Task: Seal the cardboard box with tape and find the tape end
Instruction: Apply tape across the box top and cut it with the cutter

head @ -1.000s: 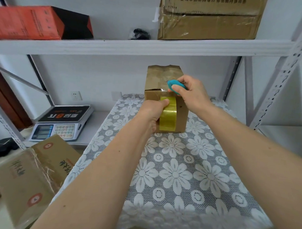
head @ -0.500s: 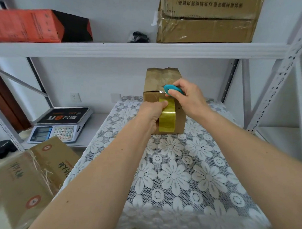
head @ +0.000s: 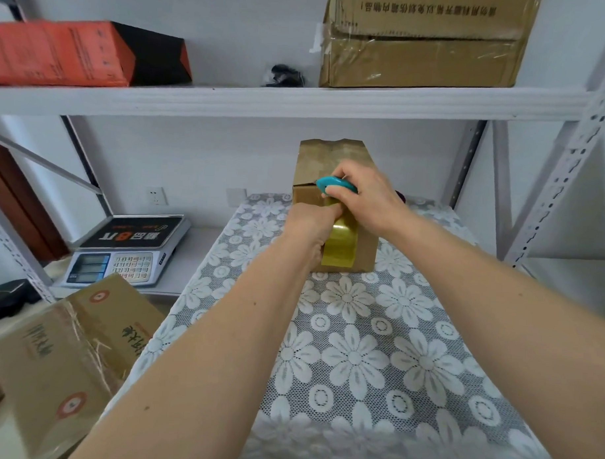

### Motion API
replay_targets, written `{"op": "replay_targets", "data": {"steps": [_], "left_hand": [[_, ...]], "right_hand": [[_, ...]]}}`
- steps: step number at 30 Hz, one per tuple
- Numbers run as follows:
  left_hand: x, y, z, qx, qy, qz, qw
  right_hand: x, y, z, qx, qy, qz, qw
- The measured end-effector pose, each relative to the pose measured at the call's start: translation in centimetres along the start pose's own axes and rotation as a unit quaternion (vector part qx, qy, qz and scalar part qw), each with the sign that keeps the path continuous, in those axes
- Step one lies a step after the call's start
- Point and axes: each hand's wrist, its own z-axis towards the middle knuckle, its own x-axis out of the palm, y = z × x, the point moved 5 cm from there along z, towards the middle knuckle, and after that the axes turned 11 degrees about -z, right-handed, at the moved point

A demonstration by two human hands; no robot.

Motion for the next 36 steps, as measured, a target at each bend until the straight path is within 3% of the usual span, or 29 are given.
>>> {"op": "replay_targets", "data": {"steps": [11, 17, 21, 26, 36], "left_hand": [[-0.1, 0.0, -0.3, -0.034, 0.009, -0.04, 0.999], [-0.1, 0.2, -0.1, -0.031, 0.0, -0.045, 0.998], [-0.1, 0.4, -0.3, -0.043, 0.018, -0.077, 0.996], [0.0, 0.2, 0.1, -0.067, 0.04, -0.114, 0.99], [-0.3, 0.8, 0.5, -0.058, -0.008, -0.137, 0.989]], "right_hand": [[-1.9, -2.6, -0.9, 0.063, -0.038, -0.081, 0.994], [-1.8, -1.0, -0.2, -0.01, -0.023, -0.136, 0.99], [-1.3, -0.9, 0.5, -0.023, 0.018, -0.189, 0.982], [-1.4, -0.5, 0.4, -0.033, 0.008, -0.193, 0.981], [-1.1, -0.4, 0.9, -0.079, 0.019, -0.247, 0.966]]}}
